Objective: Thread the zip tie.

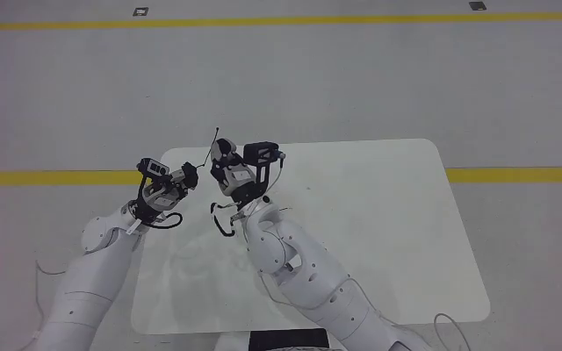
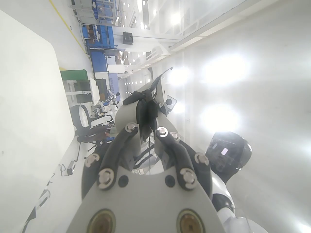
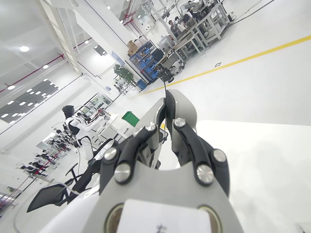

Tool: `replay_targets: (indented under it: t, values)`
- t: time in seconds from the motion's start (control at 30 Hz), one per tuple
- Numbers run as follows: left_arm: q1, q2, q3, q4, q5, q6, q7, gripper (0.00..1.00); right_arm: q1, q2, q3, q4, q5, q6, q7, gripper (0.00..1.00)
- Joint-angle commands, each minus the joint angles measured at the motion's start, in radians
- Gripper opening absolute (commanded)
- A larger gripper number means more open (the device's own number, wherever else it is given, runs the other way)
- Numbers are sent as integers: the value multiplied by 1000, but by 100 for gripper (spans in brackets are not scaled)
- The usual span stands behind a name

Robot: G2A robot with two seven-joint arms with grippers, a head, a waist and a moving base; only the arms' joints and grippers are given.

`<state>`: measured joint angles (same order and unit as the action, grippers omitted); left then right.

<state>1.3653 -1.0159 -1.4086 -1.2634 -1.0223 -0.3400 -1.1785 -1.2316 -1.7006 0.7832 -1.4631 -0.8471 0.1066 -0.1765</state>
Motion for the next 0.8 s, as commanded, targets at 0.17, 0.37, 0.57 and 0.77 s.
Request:
replay_targets:
  t: [0.17, 0.37, 0.57, 0.77]
  values:
    - [0, 0, 0, 0, 0, 0, 0, 0, -5, -3, 2, -5, -7, -1, 1, 0]
    - [0, 0, 0, 0, 0, 0, 0, 0, -10, -6, 5, -12, -14, -3, -2, 0]
    - [0, 0, 0, 0, 0, 0, 0, 0, -9, -11, -1, -3, -14, -1, 9, 0]
    - [0, 0, 0, 0, 0, 0, 0, 0, -9, -15, -1, 6, -20, 5, 11, 0]
